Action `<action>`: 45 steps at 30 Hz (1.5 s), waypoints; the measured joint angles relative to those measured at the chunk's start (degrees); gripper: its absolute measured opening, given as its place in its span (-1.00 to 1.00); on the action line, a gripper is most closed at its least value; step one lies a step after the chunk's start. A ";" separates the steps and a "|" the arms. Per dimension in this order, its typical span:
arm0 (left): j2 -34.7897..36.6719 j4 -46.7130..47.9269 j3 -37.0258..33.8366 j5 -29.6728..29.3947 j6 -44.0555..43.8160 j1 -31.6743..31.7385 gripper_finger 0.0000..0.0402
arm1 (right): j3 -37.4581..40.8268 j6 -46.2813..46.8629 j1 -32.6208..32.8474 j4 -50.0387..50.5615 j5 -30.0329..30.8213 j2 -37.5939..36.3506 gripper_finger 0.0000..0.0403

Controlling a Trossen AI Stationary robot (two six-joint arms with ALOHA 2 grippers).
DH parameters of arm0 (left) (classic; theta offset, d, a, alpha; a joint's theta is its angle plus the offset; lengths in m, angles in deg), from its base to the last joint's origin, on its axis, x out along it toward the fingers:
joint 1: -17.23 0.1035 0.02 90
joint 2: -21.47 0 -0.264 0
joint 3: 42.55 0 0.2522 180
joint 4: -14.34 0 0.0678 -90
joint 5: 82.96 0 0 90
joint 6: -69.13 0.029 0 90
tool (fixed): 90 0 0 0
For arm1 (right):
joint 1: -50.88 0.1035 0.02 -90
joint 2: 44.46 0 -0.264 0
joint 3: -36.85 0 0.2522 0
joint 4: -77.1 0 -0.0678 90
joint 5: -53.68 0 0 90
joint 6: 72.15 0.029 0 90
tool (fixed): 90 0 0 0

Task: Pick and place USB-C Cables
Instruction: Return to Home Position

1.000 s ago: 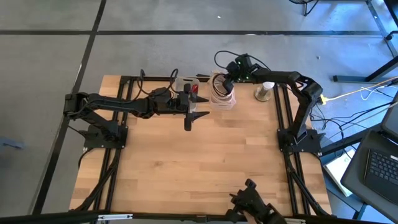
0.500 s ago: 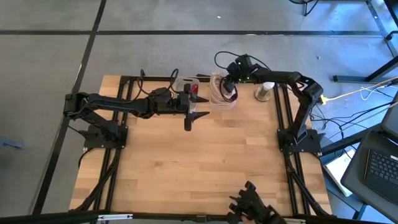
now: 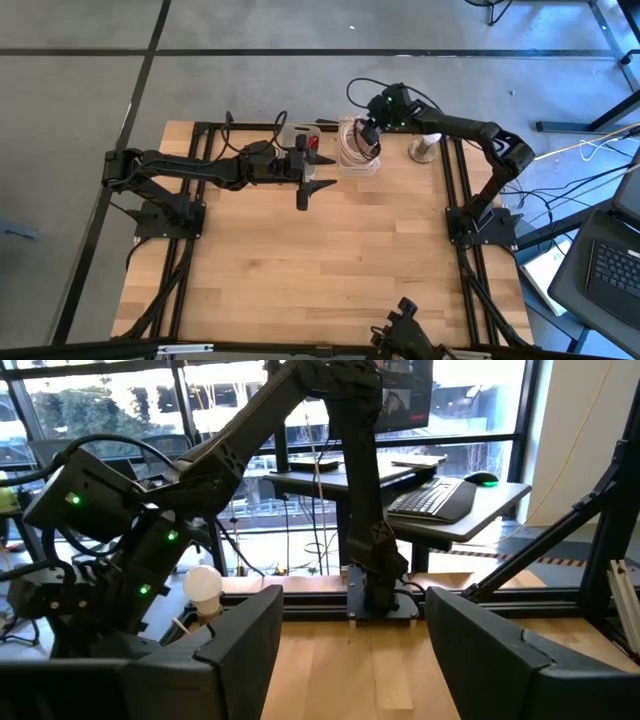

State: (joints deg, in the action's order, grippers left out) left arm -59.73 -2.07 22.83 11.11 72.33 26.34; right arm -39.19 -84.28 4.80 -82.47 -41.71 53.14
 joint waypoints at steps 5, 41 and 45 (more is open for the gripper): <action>0.00 0.00 0.00 0.00 0.00 0.00 0.19 | 0.00 0.11 1.03 2.87 0.33 0.00 -0.24; 24.20 48.21 -1.28 -32.13 -21.48 -41.29 0.19 | 17.95 28.01 54.02 29.60 9.06 -63.14 -0.62; 18.75 38.18 -5.10 -49.07 -20.13 -49.15 0.19 | 30.97 26.20 61.42 5.69 12.05 -64.45 -0.62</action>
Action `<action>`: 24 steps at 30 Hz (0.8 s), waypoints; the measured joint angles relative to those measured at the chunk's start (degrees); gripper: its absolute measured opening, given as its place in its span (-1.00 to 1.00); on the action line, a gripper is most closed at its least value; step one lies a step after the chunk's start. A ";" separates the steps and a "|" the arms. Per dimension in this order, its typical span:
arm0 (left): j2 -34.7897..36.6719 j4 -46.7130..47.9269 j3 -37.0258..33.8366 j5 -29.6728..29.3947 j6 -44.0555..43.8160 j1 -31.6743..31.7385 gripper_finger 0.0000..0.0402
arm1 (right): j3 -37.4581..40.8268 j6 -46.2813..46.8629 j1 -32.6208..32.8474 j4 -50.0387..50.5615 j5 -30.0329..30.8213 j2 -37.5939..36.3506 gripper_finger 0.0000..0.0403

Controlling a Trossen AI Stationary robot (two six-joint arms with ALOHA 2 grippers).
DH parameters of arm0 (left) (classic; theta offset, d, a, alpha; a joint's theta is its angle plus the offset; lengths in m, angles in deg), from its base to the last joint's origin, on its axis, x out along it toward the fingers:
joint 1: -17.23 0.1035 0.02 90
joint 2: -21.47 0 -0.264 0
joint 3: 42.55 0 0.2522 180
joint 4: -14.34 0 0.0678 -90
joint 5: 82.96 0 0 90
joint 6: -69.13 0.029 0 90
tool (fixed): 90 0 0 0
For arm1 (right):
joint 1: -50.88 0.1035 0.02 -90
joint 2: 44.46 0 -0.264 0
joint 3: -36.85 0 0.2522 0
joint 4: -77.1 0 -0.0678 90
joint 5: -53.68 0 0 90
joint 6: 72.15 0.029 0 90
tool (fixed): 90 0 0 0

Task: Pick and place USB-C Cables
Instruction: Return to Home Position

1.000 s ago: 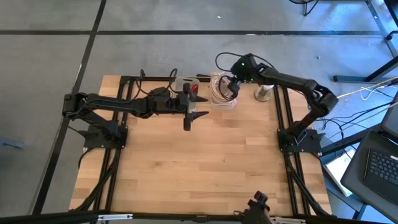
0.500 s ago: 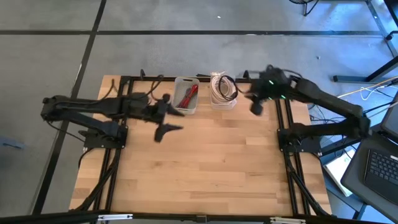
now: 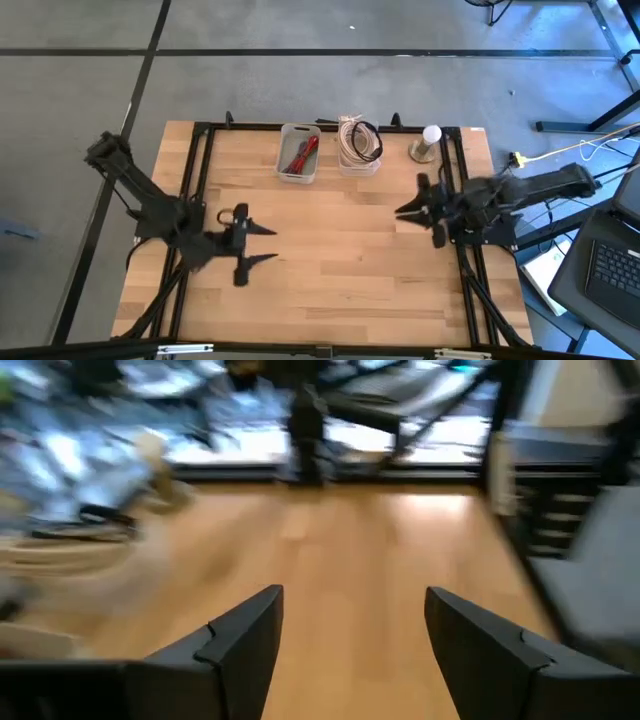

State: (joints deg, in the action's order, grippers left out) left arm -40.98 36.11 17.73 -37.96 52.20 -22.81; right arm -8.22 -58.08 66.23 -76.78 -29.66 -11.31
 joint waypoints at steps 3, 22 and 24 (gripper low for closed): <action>-3.36 -6.60 -3.64 -8.76 2.37 -0.56 0.11 | 7.32 -5.92 1.95 -18.98 0.37 2.90 -0.62; -4.52 -53.94 -36.56 21.44 8.16 24.23 -0.99 | 22.42 -14.48 -1.74 -41.67 0.72 13.20 -0.99; -4.52 -54.57 -37.54 25.61 9.56 28.08 -0.99 | 22.73 -15.54 -4.59 -41.56 -1.80 12.92 -0.99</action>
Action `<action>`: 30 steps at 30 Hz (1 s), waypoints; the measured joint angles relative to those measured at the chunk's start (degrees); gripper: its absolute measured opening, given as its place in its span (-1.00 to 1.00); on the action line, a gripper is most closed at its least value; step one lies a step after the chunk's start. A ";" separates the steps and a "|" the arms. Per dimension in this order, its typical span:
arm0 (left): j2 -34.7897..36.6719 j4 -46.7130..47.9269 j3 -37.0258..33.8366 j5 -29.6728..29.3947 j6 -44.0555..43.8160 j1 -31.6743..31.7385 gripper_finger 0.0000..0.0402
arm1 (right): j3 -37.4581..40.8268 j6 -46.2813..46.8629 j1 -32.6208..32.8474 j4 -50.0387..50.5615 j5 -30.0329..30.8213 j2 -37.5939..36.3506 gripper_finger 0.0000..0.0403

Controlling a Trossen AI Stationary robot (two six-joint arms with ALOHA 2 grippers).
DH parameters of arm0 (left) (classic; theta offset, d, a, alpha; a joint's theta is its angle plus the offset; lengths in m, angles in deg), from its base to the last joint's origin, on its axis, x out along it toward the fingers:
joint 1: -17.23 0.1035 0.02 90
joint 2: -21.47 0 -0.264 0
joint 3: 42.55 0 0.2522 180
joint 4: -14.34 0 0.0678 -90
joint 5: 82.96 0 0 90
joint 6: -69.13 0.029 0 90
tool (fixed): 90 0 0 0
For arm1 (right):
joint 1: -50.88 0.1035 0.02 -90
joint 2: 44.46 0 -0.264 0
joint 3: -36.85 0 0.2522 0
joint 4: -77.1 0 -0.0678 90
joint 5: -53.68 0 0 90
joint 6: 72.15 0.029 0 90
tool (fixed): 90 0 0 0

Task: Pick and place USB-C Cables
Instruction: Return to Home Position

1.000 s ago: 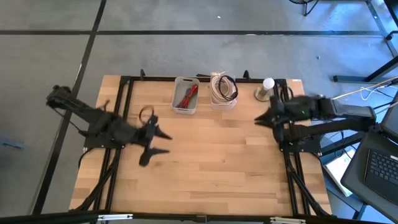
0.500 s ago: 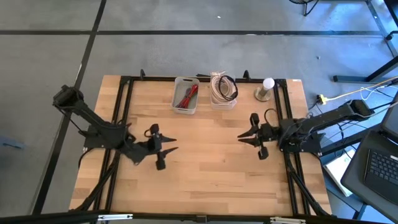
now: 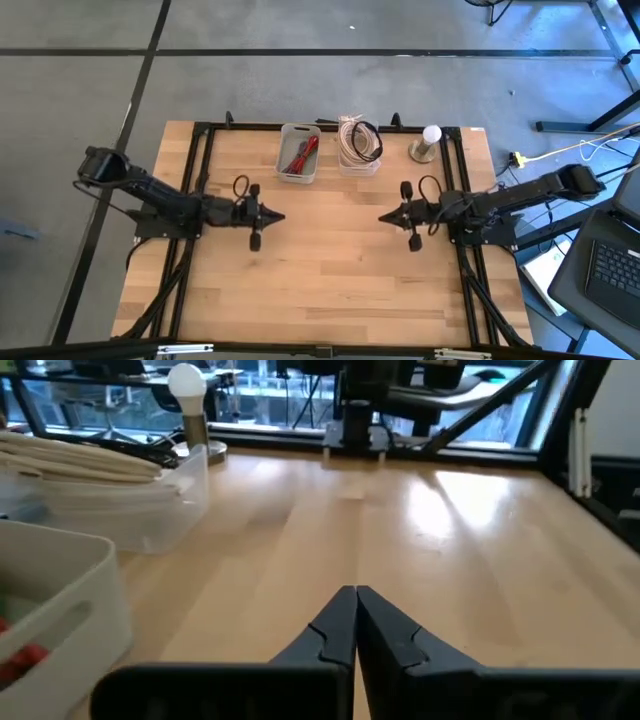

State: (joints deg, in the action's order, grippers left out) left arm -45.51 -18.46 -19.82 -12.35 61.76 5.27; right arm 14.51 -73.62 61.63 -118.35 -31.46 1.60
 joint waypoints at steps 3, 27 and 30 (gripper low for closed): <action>0.01 0.00 -0.17 7.86 2.52 6.99 -1.00 | 0.11 -1.21 -5.72 0.81 -5.68 -0.77 -0.99; 44.78 47.35 -0.15 20.80 -0.67 25.47 -1.00 | -0.17 2.73 -18.83 43.76 -9.92 -45.97 -1.00; 48.95 54.96 0.18 14.51 -0.74 22.93 -1.00 | -0.28 2.63 -18.77 44.12 -7.47 -45.35 -1.00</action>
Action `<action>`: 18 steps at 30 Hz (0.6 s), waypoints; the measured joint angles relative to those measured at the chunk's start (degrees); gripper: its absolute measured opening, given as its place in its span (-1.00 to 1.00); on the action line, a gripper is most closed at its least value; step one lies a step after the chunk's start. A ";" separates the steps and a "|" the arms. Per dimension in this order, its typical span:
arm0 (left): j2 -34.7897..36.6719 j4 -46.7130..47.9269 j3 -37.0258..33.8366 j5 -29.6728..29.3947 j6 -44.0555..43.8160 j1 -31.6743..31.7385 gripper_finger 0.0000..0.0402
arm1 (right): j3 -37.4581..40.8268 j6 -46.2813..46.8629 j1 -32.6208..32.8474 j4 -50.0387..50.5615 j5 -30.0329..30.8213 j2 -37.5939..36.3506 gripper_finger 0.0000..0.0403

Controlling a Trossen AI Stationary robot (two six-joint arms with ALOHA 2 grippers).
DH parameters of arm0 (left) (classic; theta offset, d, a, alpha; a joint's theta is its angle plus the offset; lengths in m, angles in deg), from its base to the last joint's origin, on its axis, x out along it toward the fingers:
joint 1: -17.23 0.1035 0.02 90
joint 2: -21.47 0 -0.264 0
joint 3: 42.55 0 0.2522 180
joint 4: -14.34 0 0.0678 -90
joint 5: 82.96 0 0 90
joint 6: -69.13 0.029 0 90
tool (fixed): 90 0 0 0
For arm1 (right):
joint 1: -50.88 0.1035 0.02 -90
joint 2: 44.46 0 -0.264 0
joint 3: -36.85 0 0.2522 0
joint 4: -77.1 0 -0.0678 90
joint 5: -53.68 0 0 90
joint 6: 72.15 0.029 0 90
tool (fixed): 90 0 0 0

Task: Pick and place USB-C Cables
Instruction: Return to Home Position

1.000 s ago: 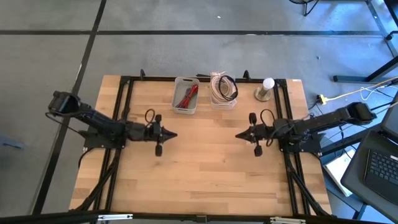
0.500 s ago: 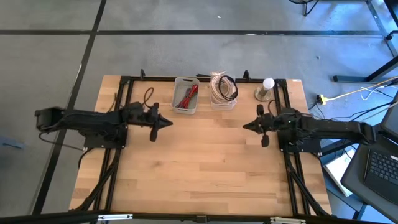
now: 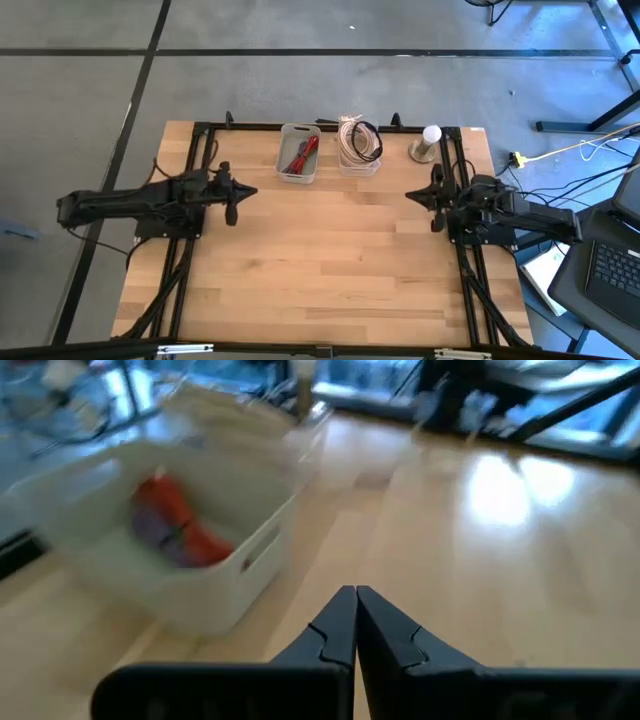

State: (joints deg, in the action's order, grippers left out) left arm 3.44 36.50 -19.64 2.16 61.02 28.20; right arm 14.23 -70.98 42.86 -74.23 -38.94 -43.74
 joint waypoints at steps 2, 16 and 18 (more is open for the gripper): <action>2.06 4.42 0.55 -3.69 -1.15 -2.04 -1.00 | 0.02 0.10 0.00 0.48 0.50 -0.54 -1.00; 14.01 12.34 3.49 -13.62 3.73 -13.60 -1.00 | 0.02 -3.40 0.00 -1.22 1.08 -0.64 -1.00; 17.38 12.12 2.97 -11.02 3.79 -13.60 -1.00 | 0.00 -4.26 0.00 -2.28 1.03 -0.64 -1.00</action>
State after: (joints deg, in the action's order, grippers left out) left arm 20.82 48.61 -16.67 -8.86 64.81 14.60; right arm 14.23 -75.25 42.87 -76.51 -37.90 -44.39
